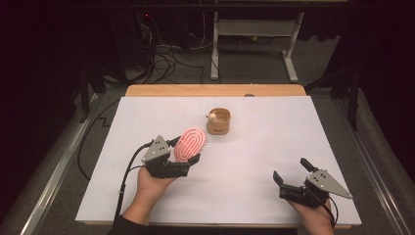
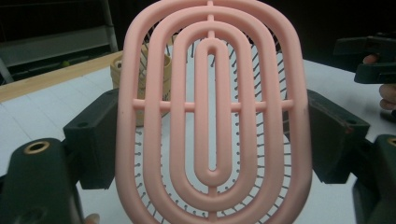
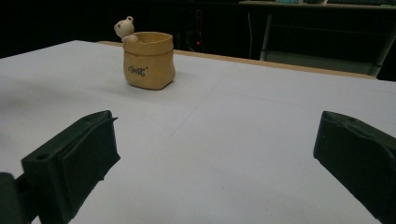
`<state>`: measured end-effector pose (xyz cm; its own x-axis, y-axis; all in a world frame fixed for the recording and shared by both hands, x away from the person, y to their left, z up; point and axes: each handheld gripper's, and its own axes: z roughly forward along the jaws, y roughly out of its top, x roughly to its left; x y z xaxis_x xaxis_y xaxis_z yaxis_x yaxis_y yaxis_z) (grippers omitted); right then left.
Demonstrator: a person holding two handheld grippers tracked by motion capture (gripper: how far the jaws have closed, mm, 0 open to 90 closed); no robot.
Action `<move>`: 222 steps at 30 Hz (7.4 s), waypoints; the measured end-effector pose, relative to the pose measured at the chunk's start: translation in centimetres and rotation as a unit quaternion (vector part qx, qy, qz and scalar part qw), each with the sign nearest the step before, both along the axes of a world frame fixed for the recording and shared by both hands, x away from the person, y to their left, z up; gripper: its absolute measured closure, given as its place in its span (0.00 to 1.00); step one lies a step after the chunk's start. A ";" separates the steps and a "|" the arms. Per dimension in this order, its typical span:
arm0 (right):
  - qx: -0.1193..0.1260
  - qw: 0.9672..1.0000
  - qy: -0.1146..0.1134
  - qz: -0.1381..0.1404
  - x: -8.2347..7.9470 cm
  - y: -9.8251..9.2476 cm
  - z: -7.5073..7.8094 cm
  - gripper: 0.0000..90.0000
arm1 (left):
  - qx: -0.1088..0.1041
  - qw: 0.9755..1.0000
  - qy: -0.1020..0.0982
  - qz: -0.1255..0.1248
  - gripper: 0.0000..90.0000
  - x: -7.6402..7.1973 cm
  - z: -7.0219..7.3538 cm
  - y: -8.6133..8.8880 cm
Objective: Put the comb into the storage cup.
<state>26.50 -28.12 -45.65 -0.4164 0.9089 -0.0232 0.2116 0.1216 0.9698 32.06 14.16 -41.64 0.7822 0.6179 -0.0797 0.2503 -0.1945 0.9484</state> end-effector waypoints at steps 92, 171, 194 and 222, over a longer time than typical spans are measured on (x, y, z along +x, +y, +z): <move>0.009 0.995 0.017 0.099 3.3 9.3 3.5 0.00 | 0.011 0.997 -0.068 -0.023 0.20 -3.4 0.2 -3.7; 0.105 0.973 0.073 0.190 2.3 13.1 5.7 0.18 | 0.028 0.996 -0.079 -0.036 0.20 -4.5 -0.6 -7.3; 0.129 0.965 0.110 0.203 2.3 13.4 5.6 0.41 | 0.030 0.995 -0.083 -0.036 0.20 -4.7 -0.6 -7.5; 0.152 0.961 0.123 0.194 2.2 13.0 5.9 0.56 | 0.039 0.994 -0.094 -0.032 0.20 -4.9 -0.5 -7.7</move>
<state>28.65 -15.08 -39.77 -0.6850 0.6328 0.3611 0.4341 -0.0437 0.8998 27.13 6.46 -42.16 0.8171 0.5642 0.1182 0.0538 -0.2788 0.9588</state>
